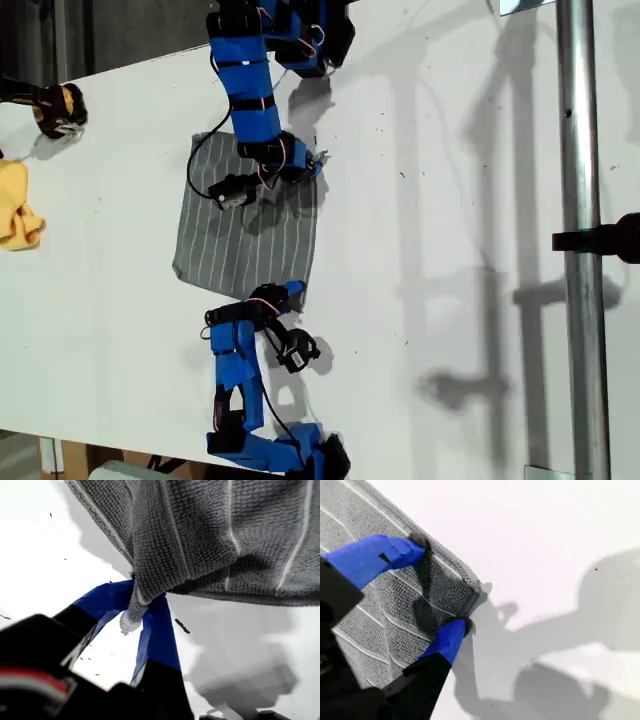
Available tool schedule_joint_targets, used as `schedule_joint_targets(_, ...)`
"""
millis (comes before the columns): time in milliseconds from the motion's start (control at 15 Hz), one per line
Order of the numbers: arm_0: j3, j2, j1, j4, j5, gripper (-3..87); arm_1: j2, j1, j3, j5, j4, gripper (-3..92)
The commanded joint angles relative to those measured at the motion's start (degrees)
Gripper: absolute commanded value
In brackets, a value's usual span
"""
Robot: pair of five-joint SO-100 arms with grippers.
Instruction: Grasp corners of a towel and fold twice.
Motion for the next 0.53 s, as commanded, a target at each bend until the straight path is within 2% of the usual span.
schedule_joint_targets(0,-2.02,0.09,-1.49,0.53,-0.26,13.1,2.81,0.18,-3.08,0.35,0.0,-0.2)
schedule_joint_targets(267,-3.78,-0.18,0.18,3.69,-0.44,-1.2,3.08,0.35,-3.16,0.18,0.0,-0.2)
schedule_joint_targets(467,-6.59,1.58,2.72,7.91,-2.02,-2.5,4.92,-0.88,-4.75,0.09,1.93,-0.2)
